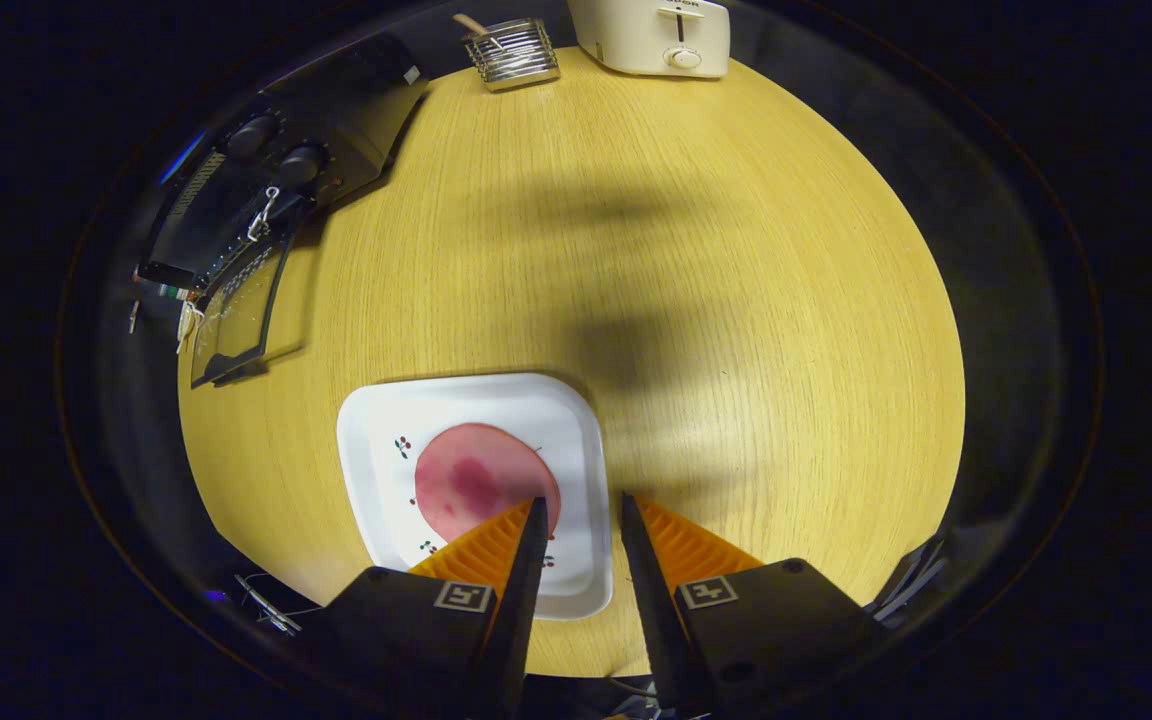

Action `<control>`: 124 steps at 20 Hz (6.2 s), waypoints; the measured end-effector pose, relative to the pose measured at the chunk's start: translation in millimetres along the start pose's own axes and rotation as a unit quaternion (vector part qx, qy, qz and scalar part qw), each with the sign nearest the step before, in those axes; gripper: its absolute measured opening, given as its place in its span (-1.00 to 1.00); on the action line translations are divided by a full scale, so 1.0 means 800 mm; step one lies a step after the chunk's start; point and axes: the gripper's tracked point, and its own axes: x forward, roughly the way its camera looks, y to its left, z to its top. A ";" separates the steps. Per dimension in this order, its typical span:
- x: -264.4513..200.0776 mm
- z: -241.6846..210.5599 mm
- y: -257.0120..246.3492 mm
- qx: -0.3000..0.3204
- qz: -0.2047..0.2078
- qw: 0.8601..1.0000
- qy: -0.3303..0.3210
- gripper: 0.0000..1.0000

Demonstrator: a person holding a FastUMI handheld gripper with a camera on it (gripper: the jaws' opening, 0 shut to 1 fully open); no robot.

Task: Open the toaster oven, put the food inside, and close the toaster oven door.

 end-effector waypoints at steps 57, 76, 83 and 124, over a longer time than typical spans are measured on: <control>-0.031 0.245 0.430 0.628 0.260 0.691 -0.246 -0.79; -0.096 0.104 0.446 0.325 0.277 0.847 -0.316 0.97; -0.072 0.047 0.396 0.102 0.095 0.937 -0.320 0.97; -0.143 0.092 0.425 -0.022 0.021 0.913 -0.408 0.99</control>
